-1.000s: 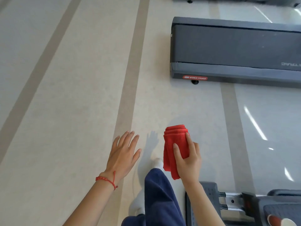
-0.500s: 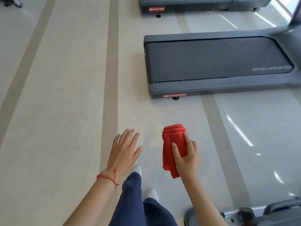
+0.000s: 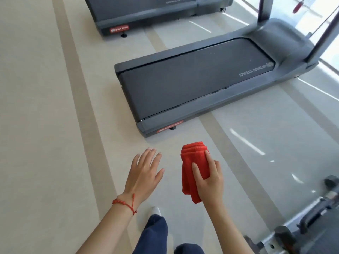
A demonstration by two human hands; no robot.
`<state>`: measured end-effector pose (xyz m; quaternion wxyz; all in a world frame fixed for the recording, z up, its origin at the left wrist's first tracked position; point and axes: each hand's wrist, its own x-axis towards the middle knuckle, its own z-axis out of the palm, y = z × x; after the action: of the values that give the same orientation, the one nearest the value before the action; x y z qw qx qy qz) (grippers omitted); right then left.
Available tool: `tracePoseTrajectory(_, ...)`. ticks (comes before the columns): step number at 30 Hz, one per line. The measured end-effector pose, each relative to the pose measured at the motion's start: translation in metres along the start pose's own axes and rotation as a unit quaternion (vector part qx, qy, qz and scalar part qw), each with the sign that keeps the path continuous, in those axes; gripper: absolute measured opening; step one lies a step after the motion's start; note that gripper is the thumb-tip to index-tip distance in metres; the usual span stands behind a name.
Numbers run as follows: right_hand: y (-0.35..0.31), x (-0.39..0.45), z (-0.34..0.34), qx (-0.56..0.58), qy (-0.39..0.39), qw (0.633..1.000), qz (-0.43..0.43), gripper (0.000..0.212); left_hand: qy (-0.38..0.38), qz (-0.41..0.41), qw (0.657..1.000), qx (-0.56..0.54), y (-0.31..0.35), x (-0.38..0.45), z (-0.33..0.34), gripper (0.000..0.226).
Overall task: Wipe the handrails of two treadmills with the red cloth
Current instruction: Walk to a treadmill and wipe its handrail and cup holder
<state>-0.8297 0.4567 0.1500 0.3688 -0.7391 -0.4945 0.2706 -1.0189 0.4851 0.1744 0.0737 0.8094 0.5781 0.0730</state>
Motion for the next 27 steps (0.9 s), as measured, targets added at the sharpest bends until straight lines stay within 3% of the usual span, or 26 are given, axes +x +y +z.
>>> tracePoseTrajectory(5, -0.005, 0.040, -0.014, -0.004, 0.079, 0.997, 0.027, 0.054, -0.007, 0.069, 0.998, -0.010, 0.006, 0.068, -0.003, 0.044)
tracePoseTrajectory(13, 0.014, 0.115, -0.060, 0.002, 0.136, 0.989, 0.050, 0.055, 0.000, 0.159, 0.987, -0.015, 0.059, 0.178, 0.005, 0.041)
tracePoseTrajectory(27, 0.035, 0.273, -0.145, -0.005, 0.209, 0.977, 0.042, 0.052, 0.000, 0.201, 0.978, -0.051, 0.148, 0.345, -0.012, 0.050)
